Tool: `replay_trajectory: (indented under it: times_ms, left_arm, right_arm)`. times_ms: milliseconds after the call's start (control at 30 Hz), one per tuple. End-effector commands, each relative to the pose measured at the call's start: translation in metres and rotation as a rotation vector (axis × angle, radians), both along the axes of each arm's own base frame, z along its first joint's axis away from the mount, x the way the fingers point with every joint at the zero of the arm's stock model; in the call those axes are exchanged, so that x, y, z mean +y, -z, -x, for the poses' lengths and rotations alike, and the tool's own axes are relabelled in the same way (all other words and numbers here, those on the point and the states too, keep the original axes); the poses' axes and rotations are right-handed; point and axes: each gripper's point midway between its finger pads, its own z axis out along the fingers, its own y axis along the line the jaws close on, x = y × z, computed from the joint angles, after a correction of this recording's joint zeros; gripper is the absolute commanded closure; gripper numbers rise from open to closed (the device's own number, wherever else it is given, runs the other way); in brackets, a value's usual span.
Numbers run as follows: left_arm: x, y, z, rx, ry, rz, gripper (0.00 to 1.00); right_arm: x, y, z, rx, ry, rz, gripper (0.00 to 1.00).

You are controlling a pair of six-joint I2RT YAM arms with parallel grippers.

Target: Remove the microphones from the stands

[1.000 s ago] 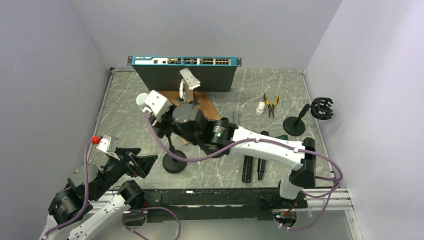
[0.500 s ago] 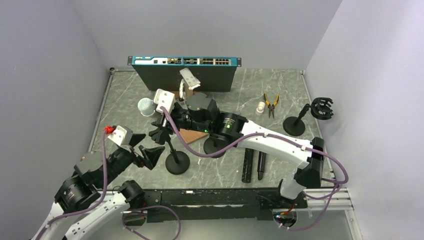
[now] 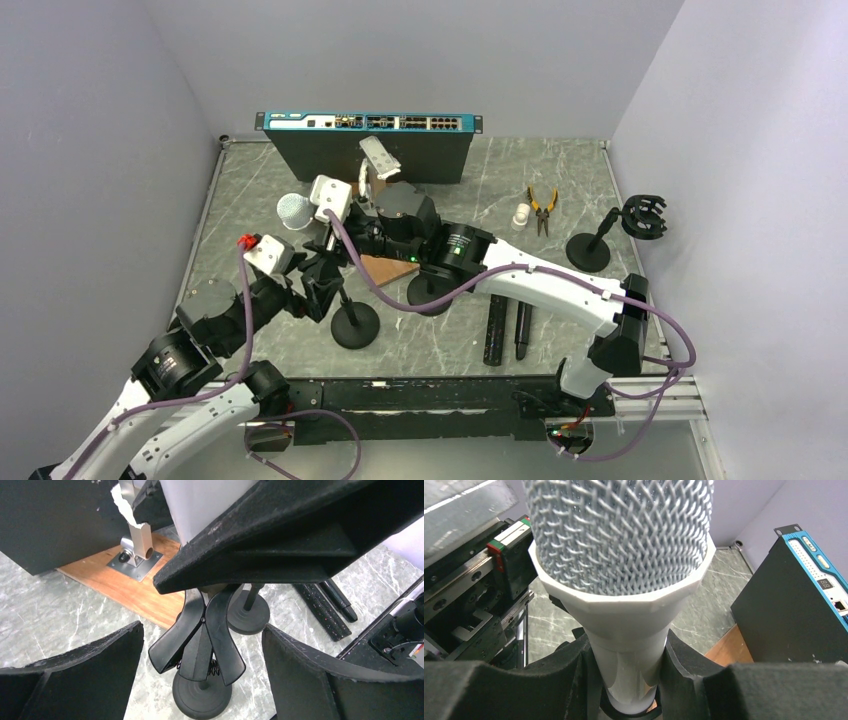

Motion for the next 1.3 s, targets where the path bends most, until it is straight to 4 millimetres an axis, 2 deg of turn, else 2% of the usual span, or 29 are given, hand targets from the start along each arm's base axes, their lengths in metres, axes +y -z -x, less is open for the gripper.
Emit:
replay_trajectory:
  times_ms: [0, 67, 100, 133, 167, 200, 233, 367, 500, 600, 633, 733, 967, 1033, 1133, 1267]
  left_arm:
    - [-0.006, -0.017, -0.002, -0.069, 0.024, 0.032, 0.12]
    - [-0.007, -0.017, -0.003, -0.072, 0.029, 0.026, 0.19]
    - [-0.009, -0.016, -0.003, -0.072, 0.039, 0.020, 0.26]
    - [-0.011, -0.014, -0.003, -0.069, 0.044, 0.013, 0.37]
    - [-0.011, -0.012, -0.004, -0.058, 0.042, 0.001, 0.57]
    - [-0.011, -0.007, -0.005, -0.037, 0.043, -0.020, 0.81]
    - [-0.009, -0.002, -0.006, -0.011, 0.026, -0.040, 0.98]
    - [-0.006, 0.010, -0.004, 0.046, 0.016, -0.075, 1.00]
    - [-0.003, 0.013, -0.002, 0.031, 0.011, -0.058, 1.00]
    - [-0.004, 0.017, -0.002, 0.043, 0.018, -0.065, 1.00]
    - [-0.006, 0.018, -0.002, 0.048, 0.023, -0.068, 1.00]
    - [-0.008, 0.020, -0.002, 0.064, 0.027, -0.072, 1.00]
    - [-0.011, 0.020, -0.002, 0.062, 0.038, -0.059, 1.00]
    - [-0.011, 0.021, -0.002, 0.066, 0.037, -0.059, 1.00]
    - [-0.012, 0.023, -0.001, 0.071, 0.042, -0.055, 1.00]
    - [-0.013, 0.025, 0.000, 0.076, 0.047, -0.049, 1.00]
  right_arm:
    - [-0.004, 0.005, 0.010, 0.051, -0.034, 0.006, 1.00]
    - [-0.005, 0.005, 0.009, 0.053, -0.034, 0.005, 1.00]
    - [-0.004, 0.004, 0.009, 0.052, -0.035, 0.003, 1.00]
    - [-0.004, 0.003, 0.009, 0.051, -0.036, 0.002, 1.00]
    - [-0.004, 0.002, 0.010, 0.052, -0.037, 0.000, 1.00]
    - [-0.003, 0.001, 0.009, 0.052, -0.036, -0.001, 1.00]
    - [-0.003, 0.000, 0.009, 0.051, -0.035, -0.003, 1.00]
    - [-0.002, -0.007, 0.008, 0.047, -0.029, -0.020, 1.00]
    - [-0.004, -0.017, 0.000, 0.042, 0.019, -0.057, 1.00]
    - [-0.009, -0.040, -0.014, 0.028, 0.105, -0.124, 1.00]
    - [-0.012, -0.053, -0.017, 0.019, 0.130, -0.156, 1.00]
    - [-0.014, -0.083, -0.018, -0.014, 0.131, -0.227, 1.00]
    - [-0.010, -0.135, 0.008, -0.047, -0.010, -0.388, 1.00]
    - [-0.020, -0.154, 0.006, -0.045, 0.020, -0.454, 1.00]
    - [-0.047, -0.180, 0.000, -0.066, 0.104, -0.559, 1.00]
    - [-0.078, -0.190, -0.016, -0.071, 0.247, -0.598, 1.00]
